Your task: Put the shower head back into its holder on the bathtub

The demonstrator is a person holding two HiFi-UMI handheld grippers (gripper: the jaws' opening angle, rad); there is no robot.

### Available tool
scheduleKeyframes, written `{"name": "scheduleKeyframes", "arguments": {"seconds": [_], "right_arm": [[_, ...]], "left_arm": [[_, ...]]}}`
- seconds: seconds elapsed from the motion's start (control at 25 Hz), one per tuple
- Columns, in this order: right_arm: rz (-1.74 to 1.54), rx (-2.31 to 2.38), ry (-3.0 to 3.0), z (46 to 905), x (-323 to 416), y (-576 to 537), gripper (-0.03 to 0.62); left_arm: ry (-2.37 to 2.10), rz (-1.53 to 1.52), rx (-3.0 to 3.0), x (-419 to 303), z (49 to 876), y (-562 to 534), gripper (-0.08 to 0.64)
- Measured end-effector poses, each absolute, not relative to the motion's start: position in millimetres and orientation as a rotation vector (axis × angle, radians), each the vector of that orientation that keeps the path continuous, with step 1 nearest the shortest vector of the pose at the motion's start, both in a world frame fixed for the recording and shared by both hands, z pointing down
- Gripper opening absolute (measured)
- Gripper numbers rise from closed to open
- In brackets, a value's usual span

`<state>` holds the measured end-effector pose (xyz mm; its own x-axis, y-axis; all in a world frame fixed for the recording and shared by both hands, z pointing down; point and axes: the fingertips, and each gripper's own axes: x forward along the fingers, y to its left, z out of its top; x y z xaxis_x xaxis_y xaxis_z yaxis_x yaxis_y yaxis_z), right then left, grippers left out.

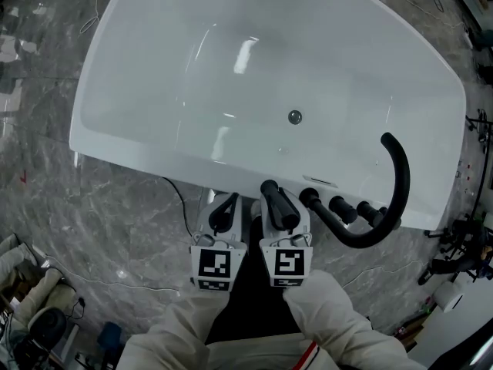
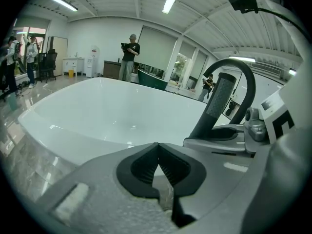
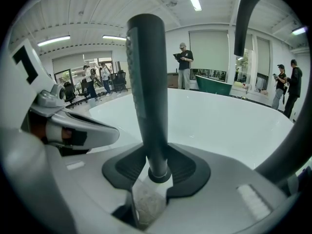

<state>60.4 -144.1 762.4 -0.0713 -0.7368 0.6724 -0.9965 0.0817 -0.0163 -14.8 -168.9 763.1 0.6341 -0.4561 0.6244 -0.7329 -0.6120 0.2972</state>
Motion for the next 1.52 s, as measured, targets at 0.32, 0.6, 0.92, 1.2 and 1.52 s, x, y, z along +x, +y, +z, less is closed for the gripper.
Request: {"name": "scheduleKeyframes", "arguments": {"seconds": [0.32,0.6,0.92,1.2,1.52], "right_arm": [[0.774,1.748,-1.864,764.3,60.7,-141.1,0.158],[0.812,1.673,-1.886,768.9,58.5,-123.9,0.171],[0.808,1.628,-1.952,738.3,65.3,-91.1,0.107],[0.750,1.655,-2.005,672.6,77.2,-84.5,0.031],[0.650,1.757,-2.058,572.2,108.7,-101.1,0.014]], "left_arm": [[-0.925,0.681,2.312,-15.6,760.2,-164.8,0.002],[-0.939,0.695,2.298,-18.4,757.2,-153.4,0.002],[-0.986,0.681,2.289,-17.9,729.8,-140.4,0.002],[-1.022,0.705,2.352,-31.1,683.3,-133.4,0.002],[-1.091,0.680,2.406,-31.7,593.6,-140.4,0.002]]}}
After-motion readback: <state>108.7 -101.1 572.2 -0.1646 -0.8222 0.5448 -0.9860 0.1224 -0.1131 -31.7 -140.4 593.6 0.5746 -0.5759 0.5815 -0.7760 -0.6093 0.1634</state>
